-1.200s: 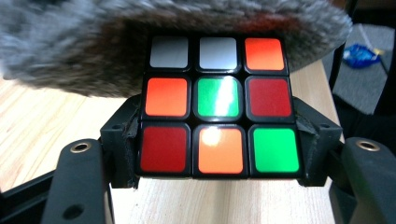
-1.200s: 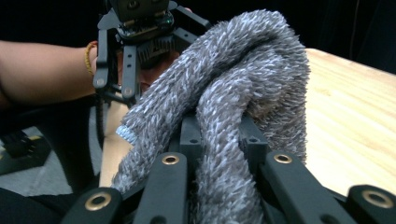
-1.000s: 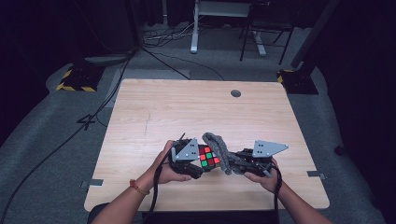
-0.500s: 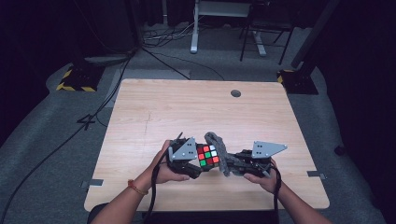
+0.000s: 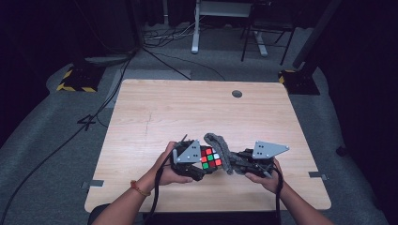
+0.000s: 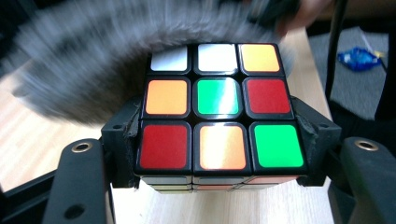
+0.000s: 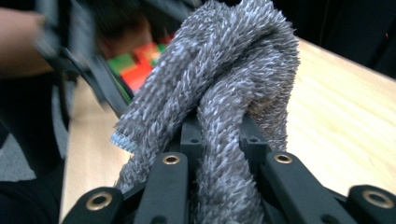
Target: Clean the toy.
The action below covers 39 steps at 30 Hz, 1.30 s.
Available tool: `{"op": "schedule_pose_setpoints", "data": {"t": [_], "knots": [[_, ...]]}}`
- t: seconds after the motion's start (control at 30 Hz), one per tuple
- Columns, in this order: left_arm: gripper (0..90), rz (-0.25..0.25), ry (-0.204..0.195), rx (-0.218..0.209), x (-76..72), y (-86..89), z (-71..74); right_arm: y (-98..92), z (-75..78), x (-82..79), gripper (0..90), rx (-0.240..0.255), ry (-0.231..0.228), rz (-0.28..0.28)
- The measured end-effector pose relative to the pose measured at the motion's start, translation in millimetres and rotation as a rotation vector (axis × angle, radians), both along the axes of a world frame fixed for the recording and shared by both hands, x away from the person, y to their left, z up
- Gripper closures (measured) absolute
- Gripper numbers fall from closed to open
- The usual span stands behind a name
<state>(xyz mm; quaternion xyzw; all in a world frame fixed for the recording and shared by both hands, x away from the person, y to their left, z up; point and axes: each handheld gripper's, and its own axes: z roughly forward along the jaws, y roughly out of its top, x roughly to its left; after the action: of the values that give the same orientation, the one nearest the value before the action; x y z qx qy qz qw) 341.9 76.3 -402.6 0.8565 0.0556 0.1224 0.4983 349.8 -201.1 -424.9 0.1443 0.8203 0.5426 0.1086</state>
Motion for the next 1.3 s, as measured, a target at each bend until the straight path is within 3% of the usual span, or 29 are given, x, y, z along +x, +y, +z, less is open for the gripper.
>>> {"op": "schedule_pose_setpoints", "data": {"t": [0.13, 0.17, 0.27, 0.43, 0.6, 0.83, 0.97, 1.2, 1.3], "knots": [[33.2, -0.003, 0.005, -0.053, -0.6, 6.9, 6.1, 2.8, -8.9, 4.8, 77.2, -0.045, 0.043, -0.002], [33.2, -0.003, 0.005, -0.051, -0.4, 7.1, 5.9, 3.0, -9.7, 5.1, 77.2, -0.036, 0.052, 0.005], [33.1, -0.003, 0.002, -0.04, 0.1, 6.5, 3.5, 3.3, -7.7, 3.0, 77.3, 0.003, 0.056, 0.03], [32.6, -0.005, 0.009, -0.034, 1.9, 7.4, 2.9, -1.1, -4.2, 1.2, 77.3, 0.042, 0.04, 0.024], [32.5, -0.005, 0.0, 0.034, 1.3, 1.3, -2.8, -2.8, 2.0, -2.0, 77.4, 0.096, 0.023, 0.04], [32.7, 0.007, -0.008, 0.076, 1.4, -6.2, -7.5, 0.6, 6.8, -7.4, 77.3, 0.066, -0.016, 0.034], [33.0, 0.006, -0.004, 0.05, 2.2, -4.6, -6.3, 1.6, 5.9, -7.2, 77.3, 0.044, -0.022, 0.025], [33.1, 0.0, 0.013, -0.013, 2.3, 1.6, -0.6, 8.8, -6.2, -2.1, 77.1, -0.03, 0.03, 0.05], [33.1, -0.002, 0.003, 0.018, 2.2, -0.4, -3.0, 9.9, -8.9, -1.1, 77.1, -0.037, 0.054, 0.063]]}}
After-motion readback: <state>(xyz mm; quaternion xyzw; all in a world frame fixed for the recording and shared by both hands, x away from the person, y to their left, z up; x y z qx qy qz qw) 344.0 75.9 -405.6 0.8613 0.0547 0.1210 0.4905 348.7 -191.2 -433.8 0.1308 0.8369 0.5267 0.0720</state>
